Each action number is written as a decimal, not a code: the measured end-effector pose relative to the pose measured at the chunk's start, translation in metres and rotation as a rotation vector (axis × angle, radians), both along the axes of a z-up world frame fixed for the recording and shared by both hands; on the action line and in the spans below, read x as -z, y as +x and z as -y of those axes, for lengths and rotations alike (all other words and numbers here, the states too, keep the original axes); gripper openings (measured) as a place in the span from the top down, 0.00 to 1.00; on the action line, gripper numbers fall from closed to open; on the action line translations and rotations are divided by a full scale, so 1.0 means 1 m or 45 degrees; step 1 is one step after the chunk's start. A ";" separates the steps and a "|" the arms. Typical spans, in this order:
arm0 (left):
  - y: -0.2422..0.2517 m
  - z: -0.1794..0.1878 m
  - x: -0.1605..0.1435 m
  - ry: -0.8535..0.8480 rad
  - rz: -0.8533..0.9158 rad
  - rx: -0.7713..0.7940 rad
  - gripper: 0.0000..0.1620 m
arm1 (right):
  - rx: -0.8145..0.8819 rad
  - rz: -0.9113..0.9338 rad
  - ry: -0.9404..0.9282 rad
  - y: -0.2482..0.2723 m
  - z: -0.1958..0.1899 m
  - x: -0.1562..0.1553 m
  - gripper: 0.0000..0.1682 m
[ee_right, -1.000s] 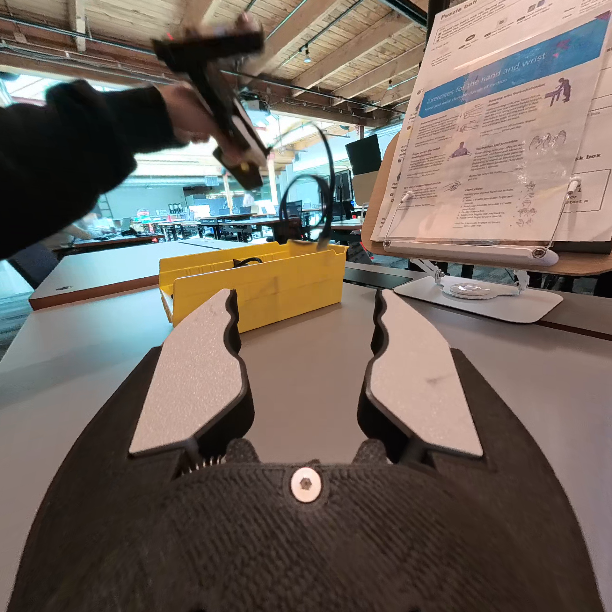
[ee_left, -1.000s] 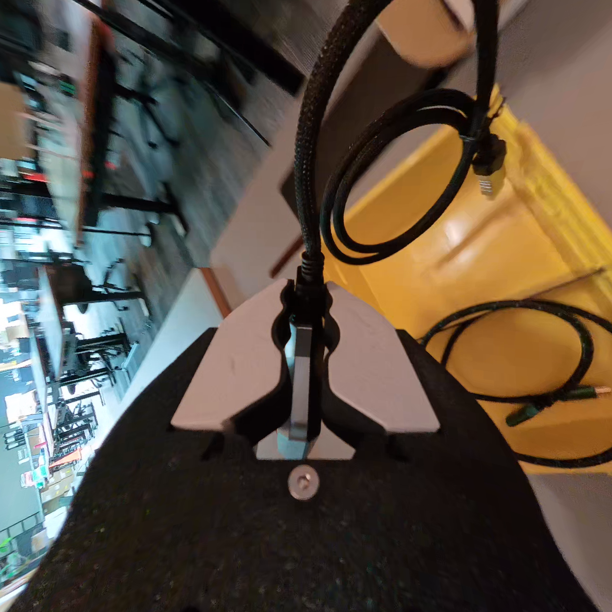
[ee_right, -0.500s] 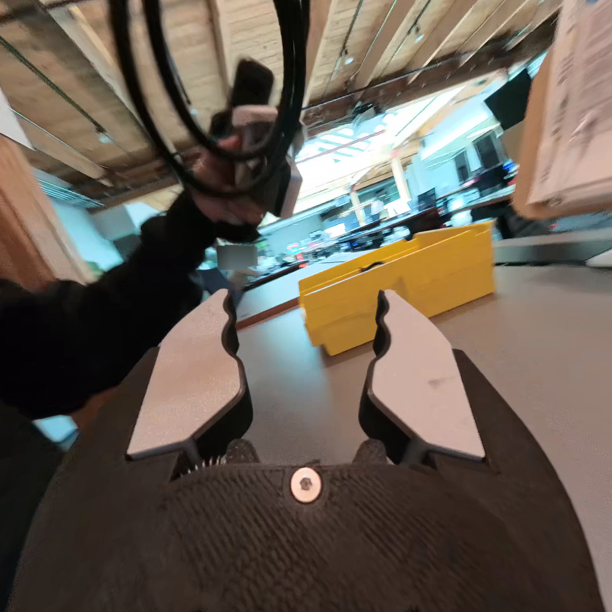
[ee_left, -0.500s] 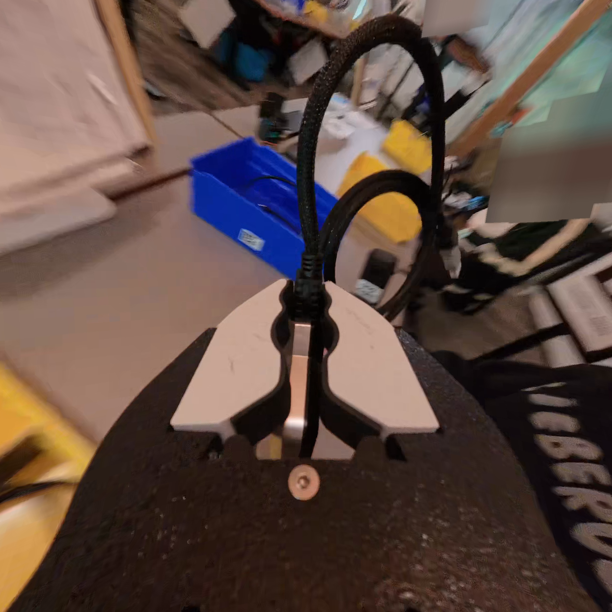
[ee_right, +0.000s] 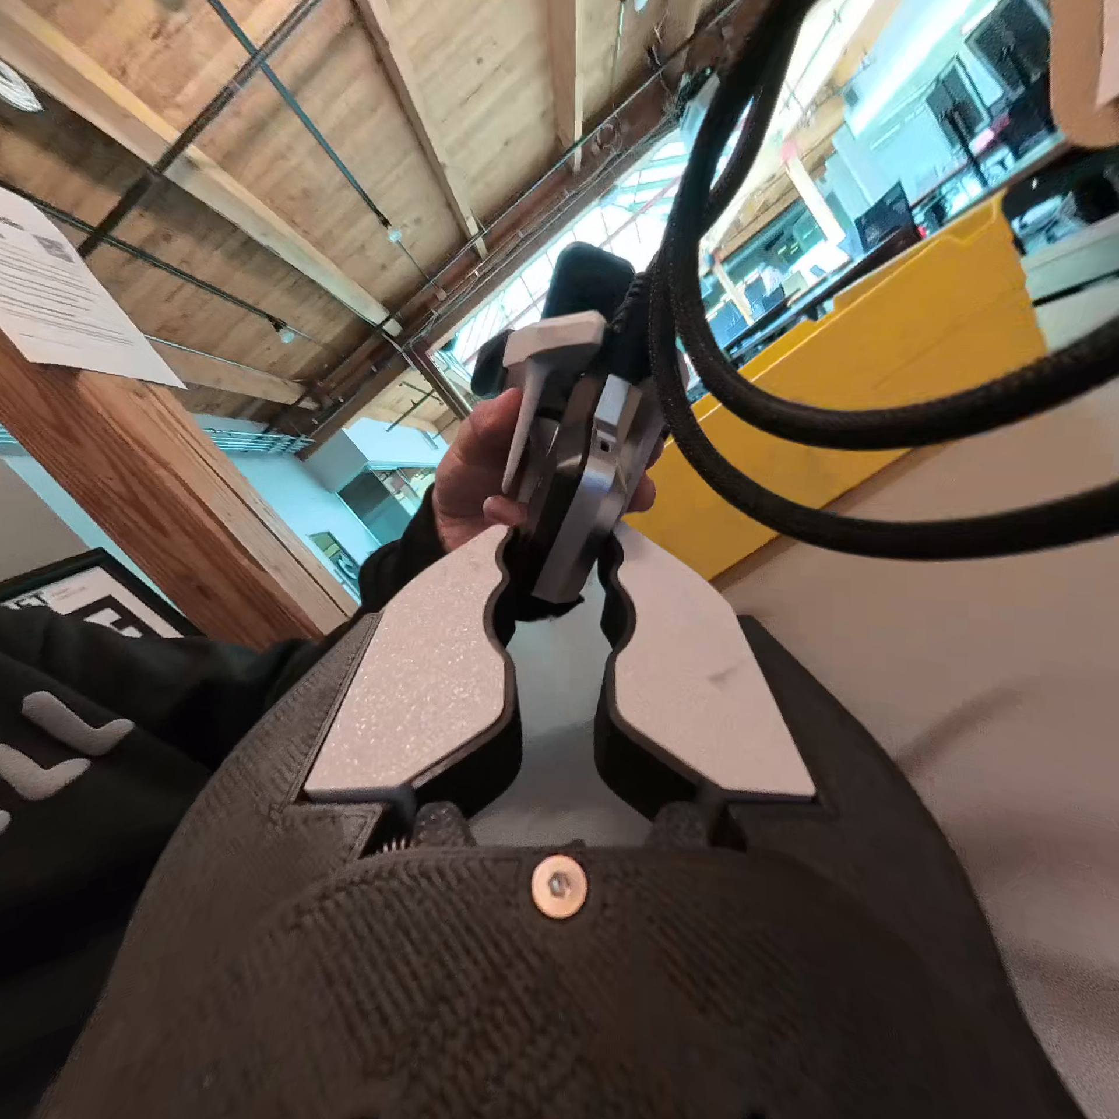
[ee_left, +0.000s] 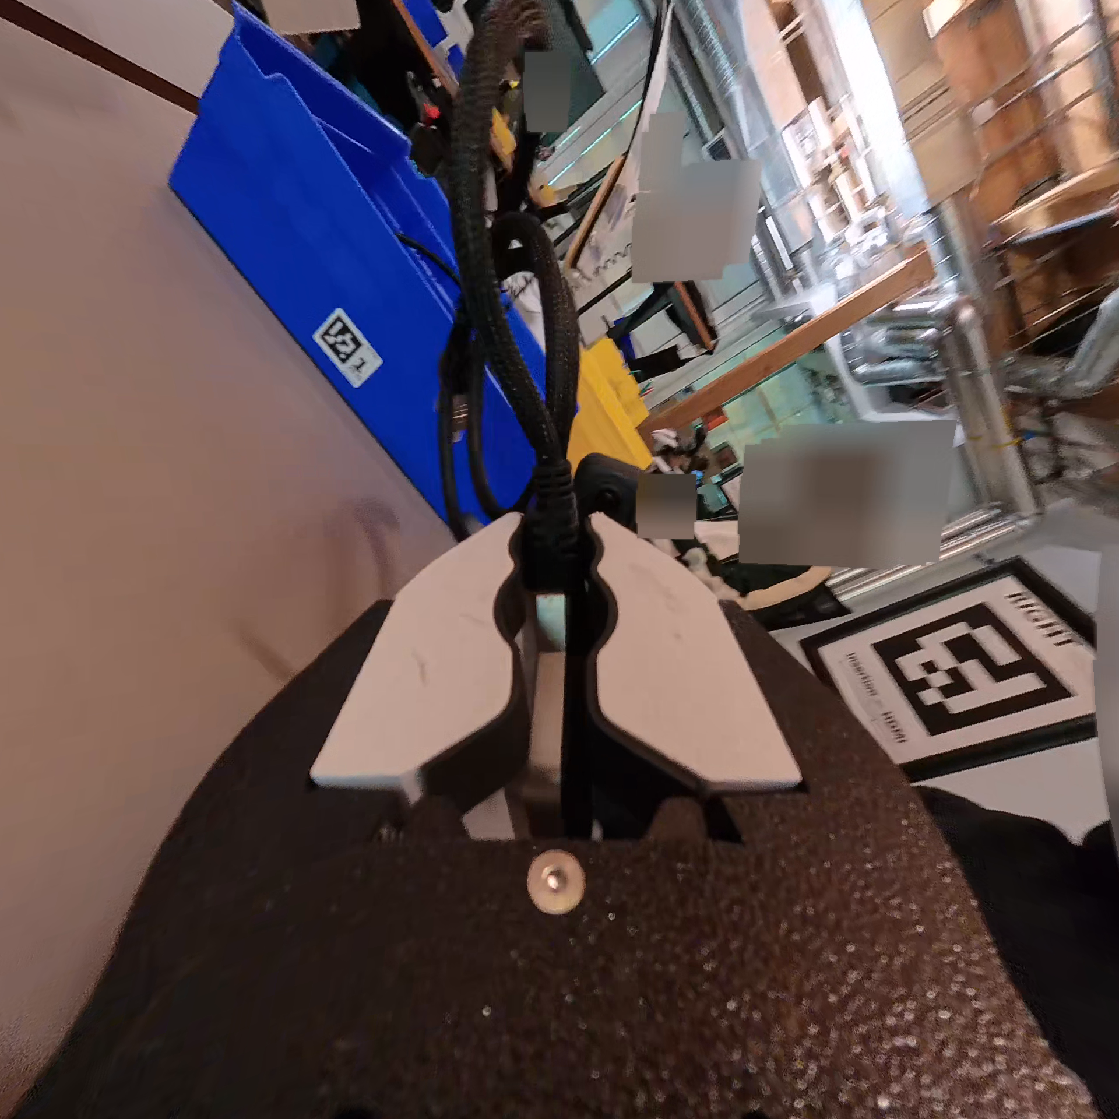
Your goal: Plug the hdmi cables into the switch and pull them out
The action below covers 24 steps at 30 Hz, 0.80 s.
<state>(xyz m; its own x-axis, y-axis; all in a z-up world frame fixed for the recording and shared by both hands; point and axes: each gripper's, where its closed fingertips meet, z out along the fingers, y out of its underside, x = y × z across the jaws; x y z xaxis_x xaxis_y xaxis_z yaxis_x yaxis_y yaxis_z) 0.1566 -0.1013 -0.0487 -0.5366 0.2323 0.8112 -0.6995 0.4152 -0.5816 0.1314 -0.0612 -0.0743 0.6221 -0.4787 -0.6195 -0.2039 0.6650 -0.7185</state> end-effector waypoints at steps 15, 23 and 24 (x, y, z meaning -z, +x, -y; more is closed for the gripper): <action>-0.007 -0.049 0.001 -0.249 0.179 -0.354 0.68 | 0.234 -0.043 0.562 0.009 0.019 -0.018 0.86; -0.012 -0.042 0.020 -0.245 -0.018 -0.328 0.82 | 0.269 -0.087 0.351 0.017 -0.018 -0.003 0.84; -0.011 -0.044 0.019 -0.262 -0.024 -0.305 0.83 | 0.264 -0.091 0.295 0.017 -0.022 -0.002 0.84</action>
<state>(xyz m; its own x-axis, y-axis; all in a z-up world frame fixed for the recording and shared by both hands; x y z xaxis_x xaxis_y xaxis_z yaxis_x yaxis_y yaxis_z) 0.1453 -0.0571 -0.0681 -0.5811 0.2613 0.7708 -0.7748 0.1123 -0.6222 0.1488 -0.0396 -0.0727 0.4769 -0.4315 -0.7657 -0.0918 0.8419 -0.5317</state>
